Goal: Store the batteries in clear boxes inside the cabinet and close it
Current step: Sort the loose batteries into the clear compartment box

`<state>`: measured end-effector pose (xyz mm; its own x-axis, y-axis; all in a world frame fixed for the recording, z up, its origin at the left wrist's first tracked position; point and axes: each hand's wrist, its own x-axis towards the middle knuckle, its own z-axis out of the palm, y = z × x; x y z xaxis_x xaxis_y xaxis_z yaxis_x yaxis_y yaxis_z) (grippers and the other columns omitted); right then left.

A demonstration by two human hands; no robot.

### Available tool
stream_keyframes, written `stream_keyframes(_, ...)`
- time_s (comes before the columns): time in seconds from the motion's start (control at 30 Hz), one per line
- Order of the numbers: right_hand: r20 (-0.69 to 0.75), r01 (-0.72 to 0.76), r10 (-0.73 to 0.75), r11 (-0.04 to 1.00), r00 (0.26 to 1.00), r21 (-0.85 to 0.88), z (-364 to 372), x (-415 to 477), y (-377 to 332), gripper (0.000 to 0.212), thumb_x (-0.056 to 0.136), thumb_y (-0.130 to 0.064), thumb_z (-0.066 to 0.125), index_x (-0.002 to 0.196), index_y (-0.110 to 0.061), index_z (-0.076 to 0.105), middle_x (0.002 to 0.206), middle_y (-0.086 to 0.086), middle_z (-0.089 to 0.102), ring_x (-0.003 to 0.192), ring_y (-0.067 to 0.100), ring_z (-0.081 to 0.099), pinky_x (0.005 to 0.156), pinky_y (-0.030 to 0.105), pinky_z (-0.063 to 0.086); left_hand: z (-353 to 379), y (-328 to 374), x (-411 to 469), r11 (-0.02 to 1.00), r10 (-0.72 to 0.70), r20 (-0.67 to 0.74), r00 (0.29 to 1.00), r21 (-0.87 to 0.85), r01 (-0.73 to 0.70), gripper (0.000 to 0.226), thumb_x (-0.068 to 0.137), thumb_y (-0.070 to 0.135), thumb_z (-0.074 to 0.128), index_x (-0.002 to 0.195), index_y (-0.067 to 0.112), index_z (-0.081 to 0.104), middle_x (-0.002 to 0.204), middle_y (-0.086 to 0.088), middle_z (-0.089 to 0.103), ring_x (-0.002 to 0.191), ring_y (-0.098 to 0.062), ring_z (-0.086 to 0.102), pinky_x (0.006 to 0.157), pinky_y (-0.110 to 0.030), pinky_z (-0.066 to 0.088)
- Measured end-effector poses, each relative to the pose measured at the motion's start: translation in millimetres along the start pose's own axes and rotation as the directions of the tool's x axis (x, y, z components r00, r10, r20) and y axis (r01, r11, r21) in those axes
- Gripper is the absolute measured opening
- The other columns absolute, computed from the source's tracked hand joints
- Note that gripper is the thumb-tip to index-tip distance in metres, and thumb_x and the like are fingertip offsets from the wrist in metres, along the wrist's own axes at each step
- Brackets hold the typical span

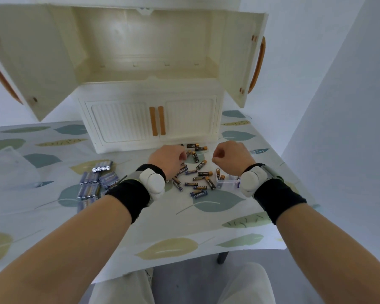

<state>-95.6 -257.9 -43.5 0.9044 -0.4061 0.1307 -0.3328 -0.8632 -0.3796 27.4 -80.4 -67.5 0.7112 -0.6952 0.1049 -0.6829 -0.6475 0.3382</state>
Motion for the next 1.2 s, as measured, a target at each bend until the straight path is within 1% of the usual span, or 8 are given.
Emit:
stream_keyframes(0.17, 0.109, 0.100, -0.086, 0.986, 0.990, -0.132, 25, 16, -24, 0.016, 0.086, -0.020, 0.061, 0.084, -0.026, 0.076, 0.090, -0.004, 0.073, 0.085, 0.019, 0.066, 0.080, 0.034, 0.055, 4, -18, -1, 0.999, 0.036, 0.037, 0.999, -0.002, -0.036, 0.016, 0.092, 0.019, 0.057, 0.103, 0.023, 0.068, 0.106, 0.002, 0.071, 0.097, -0.022, 0.065, 0.087, -0.040, 0.055)
stream_keyframes(0.3, 0.187, 0.199, -0.128, 0.876, 0.974, -0.440, 36, 18, -28, 0.024, 0.087, -0.023, 0.060, 0.106, -0.033, 0.072, 0.101, -0.001, 0.069, 0.101, 0.024, 0.054, 0.091, 0.038, 0.039, 18, -11, 4, 0.996, 0.084, 0.062, 0.995, 0.009, -0.085, 0.017, 0.093, 0.023, 0.057, 0.107, 0.022, 0.066, 0.108, -0.001, 0.070, 0.097, -0.023, 0.064, 0.087, -0.040, 0.054)
stream_keyframes(0.43, 0.225, 0.220, -0.112, 0.810, 0.968, -0.543, 37, 13, -31, 0.031, 0.090, -0.014, 0.054, 0.112, -0.028, 0.071, 0.101, 0.005, 0.063, 0.103, 0.028, 0.045, 0.097, 0.039, 0.031, 34, 0, 14, 0.994, 0.102, 0.052, 0.993, 0.035, -0.104, 0.019, 0.095, 0.023, 0.054, 0.111, 0.022, 0.064, 0.113, -0.002, 0.068, 0.102, -0.025, 0.063, 0.087, -0.040, 0.053)
stream_keyframes(0.53, 0.221, 0.229, -0.130, 0.827, 0.967, -0.514, 39, 13, -31, 0.028, 0.089, -0.016, 0.055, 0.110, -0.027, 0.070, 0.097, 0.004, 0.063, 0.101, 0.028, 0.045, 0.094, 0.038, 0.031, 44, 7, 21, 0.994, 0.102, 0.057, 0.993, 0.039, -0.104, 0.021, 0.093, 0.018, 0.052, 0.109, 0.023, 0.064, 0.110, -0.002, 0.069, 0.100, -0.025, 0.065, 0.084, -0.042, 0.055)
stream_keyframes(0.67, 0.165, 0.179, -0.121, 0.898, 0.979, -0.402, 37, 18, -20, 0.028, 0.075, -0.032, 0.058, 0.098, -0.030, 0.072, 0.079, -0.004, 0.064, 0.092, 0.022, 0.046, 0.085, 0.039, 0.031, 52, 13, 30, 0.993, 0.097, 0.030, 0.995, 0.063, -0.099, 0.016, 0.094, 0.019, 0.051, 0.104, 0.020, 0.064, 0.103, -0.005, 0.069, 0.093, -0.028, 0.064, 0.079, -0.041, 0.055)
stream_keyframes(0.87, 0.238, 0.218, -0.126, 0.884, 0.963, -0.414, 31, 9, -9, 0.021, 0.073, -0.043, 0.061, 0.087, -0.030, 0.068, 0.072, -0.004, 0.060, 0.090, 0.022, 0.049, 0.083, 0.039, 0.030, 62, 26, 38, 0.995, 0.080, 0.031, 0.996, 0.054, -0.081, 0.012, 0.092, 0.024, 0.055, 0.100, 0.017, 0.060, 0.100, -0.006, 0.064, 0.093, -0.028, 0.062, 0.075, -0.038, 0.051)
stream_keyframes(1.03, 0.255, 0.267, -0.162, 0.849, 0.953, -0.457, 37, -1, -17, 0.018, 0.080, -0.041, 0.058, 0.083, -0.025, 0.066, 0.069, -0.002, 0.053, 0.084, 0.023, 0.040, 0.083, 0.040, 0.028, 62, 25, 44, 0.996, 0.025, 0.021, 0.999, 0.085, -0.027, 0.019, 0.090, 0.016, 0.053, 0.106, 0.013, 0.062, 0.108, -0.009, 0.066, 0.099, -0.030, 0.062, 0.083, -0.041, 0.053)
stream_keyframes(1.2, 0.248, 0.327, -0.235, 0.829, 0.940, -0.454, 45, 0, -23, 0.005, 0.083, -0.029, 0.061, 0.083, -0.026, 0.058, 0.074, -0.001, 0.059, 0.086, 0.024, 0.046, 0.084, 0.041, 0.028, 57, 21, 52, 0.991, 0.016, -0.028, 0.999, 0.133, -0.012, 0.026, 0.090, 0.019, 0.054, 0.113, 0.013, 0.064, 0.116, -0.013, 0.060, 0.105, -0.030, 0.059, 0.088, -0.037, 0.049)
